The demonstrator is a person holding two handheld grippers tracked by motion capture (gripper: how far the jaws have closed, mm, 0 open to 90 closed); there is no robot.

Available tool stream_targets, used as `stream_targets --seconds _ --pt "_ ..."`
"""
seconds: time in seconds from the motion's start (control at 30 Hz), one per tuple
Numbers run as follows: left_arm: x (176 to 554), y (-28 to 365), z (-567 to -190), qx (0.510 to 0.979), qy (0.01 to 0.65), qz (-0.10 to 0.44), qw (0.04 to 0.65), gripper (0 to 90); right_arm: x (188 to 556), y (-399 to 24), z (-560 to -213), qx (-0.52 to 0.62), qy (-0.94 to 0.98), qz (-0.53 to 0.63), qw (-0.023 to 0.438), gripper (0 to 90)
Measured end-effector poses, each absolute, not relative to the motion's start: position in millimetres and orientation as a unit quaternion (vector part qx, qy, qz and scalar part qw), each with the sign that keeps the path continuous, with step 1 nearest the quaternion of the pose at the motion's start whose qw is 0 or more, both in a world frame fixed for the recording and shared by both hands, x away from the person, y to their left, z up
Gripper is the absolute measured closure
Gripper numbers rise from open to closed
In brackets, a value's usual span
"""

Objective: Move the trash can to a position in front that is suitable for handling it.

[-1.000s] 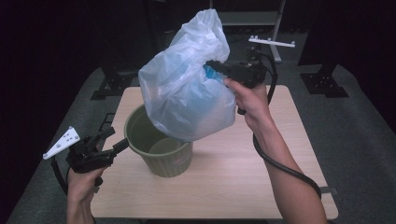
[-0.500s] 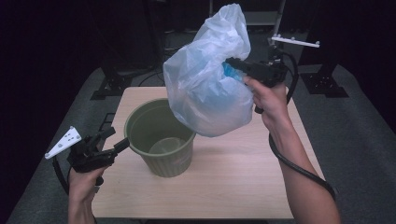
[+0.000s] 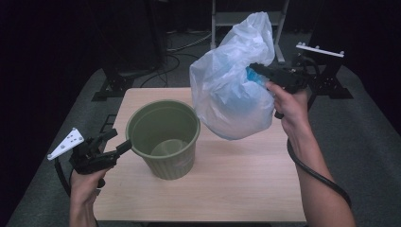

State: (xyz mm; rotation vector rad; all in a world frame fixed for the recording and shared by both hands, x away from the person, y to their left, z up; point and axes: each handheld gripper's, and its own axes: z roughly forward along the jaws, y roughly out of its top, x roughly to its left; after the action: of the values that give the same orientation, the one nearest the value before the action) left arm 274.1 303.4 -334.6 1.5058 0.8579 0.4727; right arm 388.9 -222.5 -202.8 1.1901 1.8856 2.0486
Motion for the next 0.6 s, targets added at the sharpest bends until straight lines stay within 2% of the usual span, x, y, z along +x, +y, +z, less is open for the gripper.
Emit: stream_targets --seconds 0.6 --pt "275 302 -336 0.653 0.378 0.204 0.623 16.0 402 -249 -248 0.442 0.613 0.653 0.048 87.9"
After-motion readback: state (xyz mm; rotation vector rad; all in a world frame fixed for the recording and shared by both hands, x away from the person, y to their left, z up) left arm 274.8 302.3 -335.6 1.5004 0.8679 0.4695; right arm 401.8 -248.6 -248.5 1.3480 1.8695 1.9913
